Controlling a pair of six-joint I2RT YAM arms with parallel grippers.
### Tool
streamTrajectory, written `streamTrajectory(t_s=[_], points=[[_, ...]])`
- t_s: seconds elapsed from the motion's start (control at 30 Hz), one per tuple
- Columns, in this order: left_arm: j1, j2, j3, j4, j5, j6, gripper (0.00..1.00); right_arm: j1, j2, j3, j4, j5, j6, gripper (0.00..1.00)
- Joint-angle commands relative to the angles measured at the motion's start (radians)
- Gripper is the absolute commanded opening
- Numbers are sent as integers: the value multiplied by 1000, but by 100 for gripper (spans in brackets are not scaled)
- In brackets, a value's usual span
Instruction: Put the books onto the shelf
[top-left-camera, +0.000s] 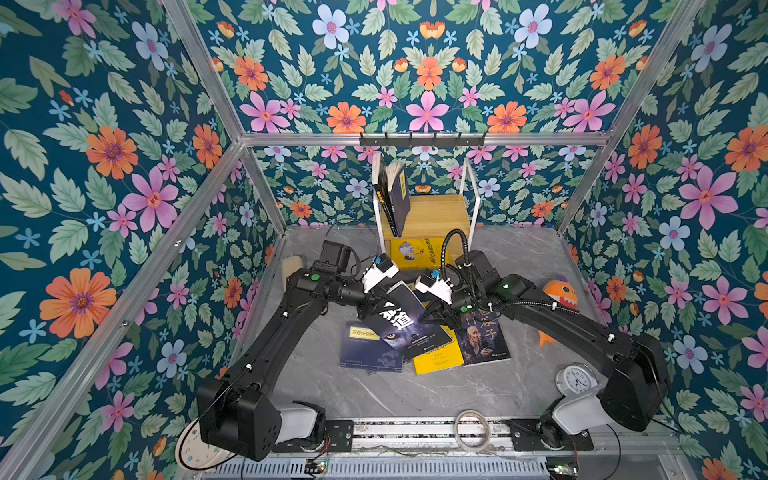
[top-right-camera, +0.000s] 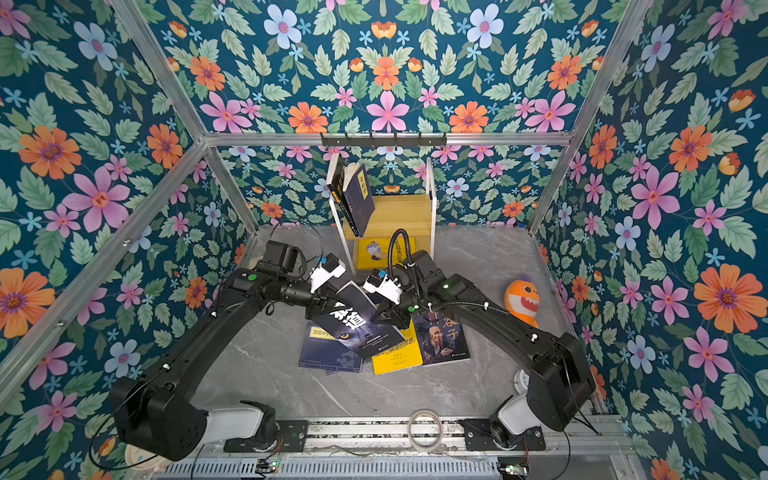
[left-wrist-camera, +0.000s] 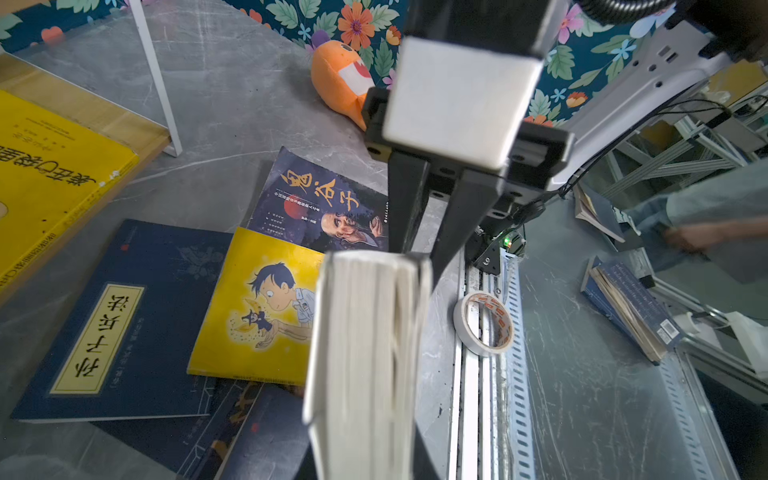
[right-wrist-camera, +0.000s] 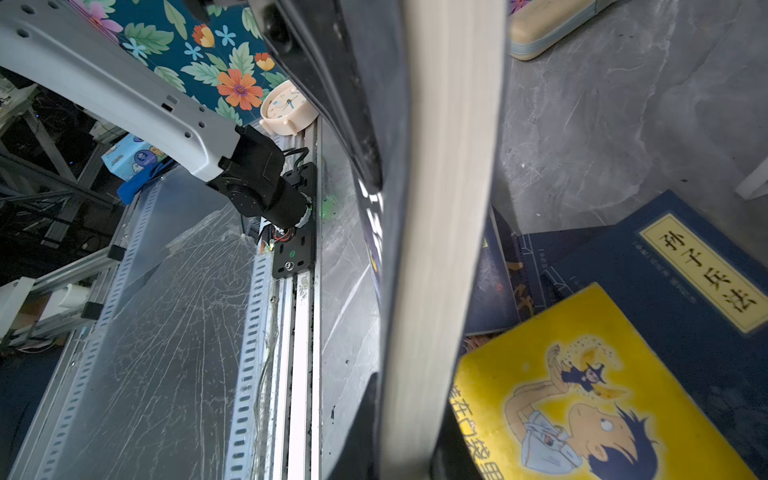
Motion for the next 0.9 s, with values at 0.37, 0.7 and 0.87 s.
streamTrajectory(t_s=[0.37,0.7,0.87], points=[[3,-15,-31,68,-4,-68,0,2,-67,-66,56,124,-27,44],[29,-35,-68,131,29,-181,0,-17,-207,-188,144,427,-46,73],[56,-56,-130,221,40,-299,0,-23,-274,-235,188,584,-74,75]])
